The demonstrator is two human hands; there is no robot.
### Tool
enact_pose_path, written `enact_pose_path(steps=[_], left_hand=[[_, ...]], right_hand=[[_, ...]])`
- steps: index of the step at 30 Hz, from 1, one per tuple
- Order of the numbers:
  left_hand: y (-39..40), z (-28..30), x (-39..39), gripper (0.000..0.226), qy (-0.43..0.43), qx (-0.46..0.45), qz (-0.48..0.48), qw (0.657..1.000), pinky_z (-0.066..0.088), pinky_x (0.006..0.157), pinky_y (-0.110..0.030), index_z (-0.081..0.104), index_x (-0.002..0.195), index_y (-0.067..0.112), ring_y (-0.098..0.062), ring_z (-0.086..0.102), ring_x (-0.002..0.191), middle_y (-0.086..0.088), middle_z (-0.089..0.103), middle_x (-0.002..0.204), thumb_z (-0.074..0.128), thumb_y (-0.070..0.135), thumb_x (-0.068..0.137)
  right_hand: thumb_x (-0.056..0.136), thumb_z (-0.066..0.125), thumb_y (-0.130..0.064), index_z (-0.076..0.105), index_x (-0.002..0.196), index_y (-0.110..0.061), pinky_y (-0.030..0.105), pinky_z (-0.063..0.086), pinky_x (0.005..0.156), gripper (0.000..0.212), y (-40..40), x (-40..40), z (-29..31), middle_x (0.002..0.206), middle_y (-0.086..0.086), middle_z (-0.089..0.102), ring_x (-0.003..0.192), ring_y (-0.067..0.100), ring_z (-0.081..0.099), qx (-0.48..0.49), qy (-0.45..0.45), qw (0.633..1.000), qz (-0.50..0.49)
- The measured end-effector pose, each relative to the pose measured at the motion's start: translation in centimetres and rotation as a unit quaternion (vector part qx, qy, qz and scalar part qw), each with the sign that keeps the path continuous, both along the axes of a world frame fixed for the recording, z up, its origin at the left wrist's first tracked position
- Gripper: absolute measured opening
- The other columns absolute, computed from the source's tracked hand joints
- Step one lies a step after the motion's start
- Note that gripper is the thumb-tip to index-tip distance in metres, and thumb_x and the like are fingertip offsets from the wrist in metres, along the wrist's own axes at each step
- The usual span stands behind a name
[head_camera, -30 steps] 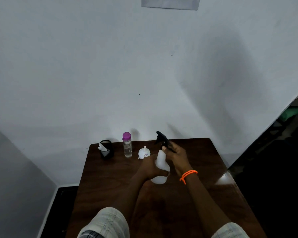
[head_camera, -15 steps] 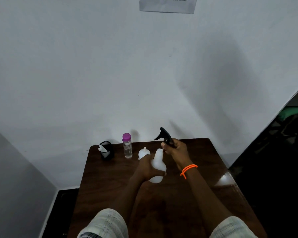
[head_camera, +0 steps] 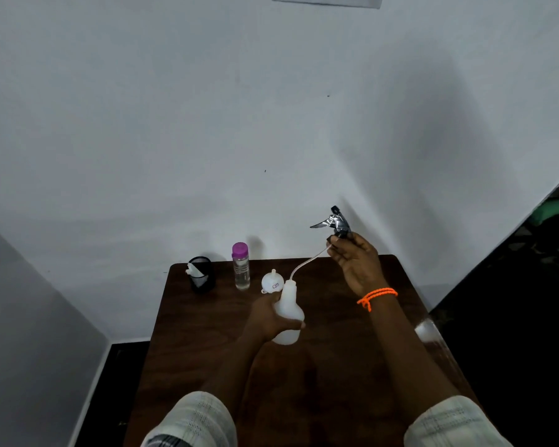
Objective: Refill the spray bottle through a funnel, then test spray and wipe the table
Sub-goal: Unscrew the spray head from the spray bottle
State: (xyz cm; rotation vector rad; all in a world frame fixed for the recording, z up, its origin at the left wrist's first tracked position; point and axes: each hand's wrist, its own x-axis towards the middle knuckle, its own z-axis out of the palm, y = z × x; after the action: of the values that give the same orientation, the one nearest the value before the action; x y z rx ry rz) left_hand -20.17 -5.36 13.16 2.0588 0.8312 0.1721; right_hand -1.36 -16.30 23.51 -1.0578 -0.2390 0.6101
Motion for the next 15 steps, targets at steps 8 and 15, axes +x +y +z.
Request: enact_pose_path(steps=[8, 15], left_hand=[[1.6, -2.1, 0.3, 0.102, -0.008, -0.005, 0.050, 0.999, 0.058, 0.081, -0.030, 0.064, 0.118, 0.024, -0.006, 0.064, 0.099, 0.010, 0.068, 0.110, 0.078, 0.085, 0.038], [2.6, -4.4, 0.1, 0.083, -0.022, 0.007, 0.057, 0.998, 0.059, 0.079, -0.031, 0.063, 0.107, 0.035, -0.004, 0.062, 0.098, 0.014, 0.064, 0.106, 0.085, 0.078, 0.039]], right_hand=[[0.086, 0.055, 0.008, 0.064, 0.102, -0.004, 0.032, 0.059, 0.088, 0.022, -1.6, 2.0, -2.7, 0.095, 0.013, 0.072, 0.095, 0.031, 0.073, 0.130, 0.174, 0.975, -0.039], [0.095, 0.049, 0.005, 0.065, 0.100, -0.003, 0.032, 0.060, 0.086, 0.019, -3.0, 3.8, -2.9, 0.104, 0.013, 0.069, 0.095, 0.030, 0.074, 0.192, 0.213, 0.954, -0.083]])
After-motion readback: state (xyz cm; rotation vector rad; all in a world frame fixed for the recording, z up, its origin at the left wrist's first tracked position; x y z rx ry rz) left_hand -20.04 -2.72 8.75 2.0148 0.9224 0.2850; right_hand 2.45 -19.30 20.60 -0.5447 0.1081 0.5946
